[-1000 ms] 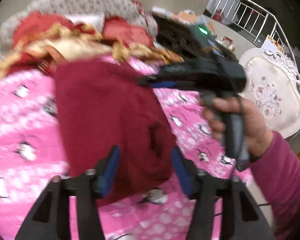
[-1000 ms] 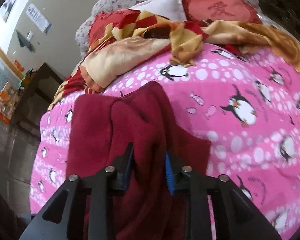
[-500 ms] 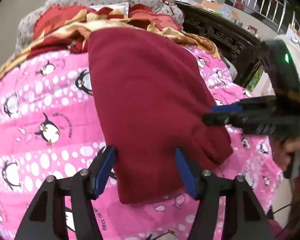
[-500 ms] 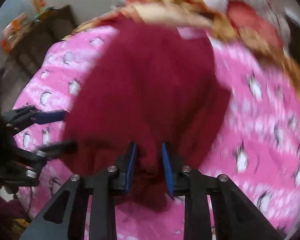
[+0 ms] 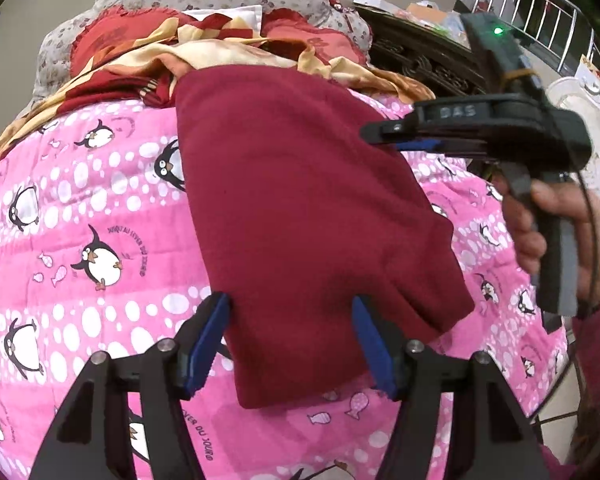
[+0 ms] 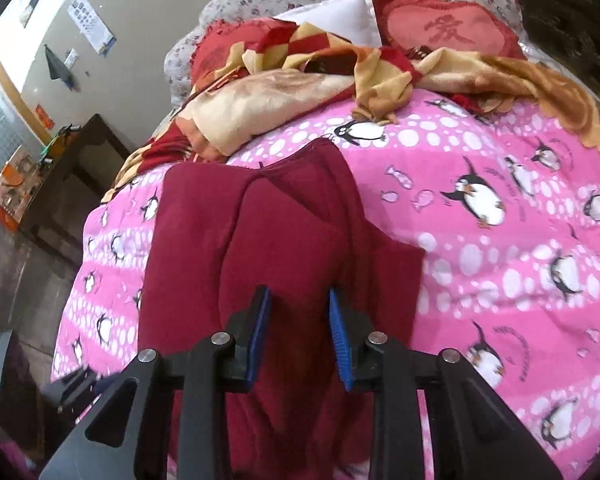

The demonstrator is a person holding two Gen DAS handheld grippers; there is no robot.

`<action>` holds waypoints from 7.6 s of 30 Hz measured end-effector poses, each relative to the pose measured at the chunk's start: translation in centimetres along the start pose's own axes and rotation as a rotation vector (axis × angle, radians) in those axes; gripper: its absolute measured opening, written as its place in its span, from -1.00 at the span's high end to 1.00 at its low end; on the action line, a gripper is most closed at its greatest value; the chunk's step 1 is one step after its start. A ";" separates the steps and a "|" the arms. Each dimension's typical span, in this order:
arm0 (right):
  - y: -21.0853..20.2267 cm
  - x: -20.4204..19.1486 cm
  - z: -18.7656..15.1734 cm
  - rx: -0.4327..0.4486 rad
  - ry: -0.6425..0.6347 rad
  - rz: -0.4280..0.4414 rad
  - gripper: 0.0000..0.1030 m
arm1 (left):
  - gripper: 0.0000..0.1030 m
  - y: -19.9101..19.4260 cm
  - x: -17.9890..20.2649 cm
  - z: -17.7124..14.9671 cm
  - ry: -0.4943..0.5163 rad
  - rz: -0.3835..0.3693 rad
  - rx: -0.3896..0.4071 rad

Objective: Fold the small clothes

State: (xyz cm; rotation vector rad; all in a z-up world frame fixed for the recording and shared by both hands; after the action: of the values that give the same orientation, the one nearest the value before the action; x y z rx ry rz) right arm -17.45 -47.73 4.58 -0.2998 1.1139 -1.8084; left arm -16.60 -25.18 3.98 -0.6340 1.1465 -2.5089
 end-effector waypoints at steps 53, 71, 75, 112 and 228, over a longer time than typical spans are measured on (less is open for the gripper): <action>-2.9 1.5 -5.3 0.086 0.033 -0.051 0.02 | -0.72 0.5 -4.9 4.1 -0.265 -0.108 0.079; 1.7 4.8 -4.6 0.059 0.177 0.159 -0.68 | -0.78 6.4 -5.1 5.4 -0.297 -0.202 0.019; 1.2 3.4 -4.5 0.088 0.124 0.099 -0.41 | -0.44 6.3 -5.2 5.4 -0.328 -0.206 0.019; -3.3 -7.6 -8.2 -0.020 -0.105 0.061 0.80 | -0.57 -8.5 -5.7 -3.4 -0.246 0.097 0.060; -5.8 -12.7 -11.9 0.078 -0.193 -0.145 0.02 | -0.72 -10.8 -4.7 -3.5 -0.157 0.351 0.202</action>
State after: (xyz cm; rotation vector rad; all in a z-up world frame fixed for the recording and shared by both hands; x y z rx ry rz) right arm -21.69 -29.94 5.82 -0.5084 0.9034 -1.9001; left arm -15.38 -14.06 9.02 -0.5145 0.8506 -2.1968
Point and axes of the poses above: each gripper's, at about its wrist camera, not at the fingertips, and y roughly the way its jaws point, x to its right, z to its top, the point moved 2 cm from there along y, roughly the way its jaws point, and after that the axes turned 7 degrees about -z, right-handed, at the moved point
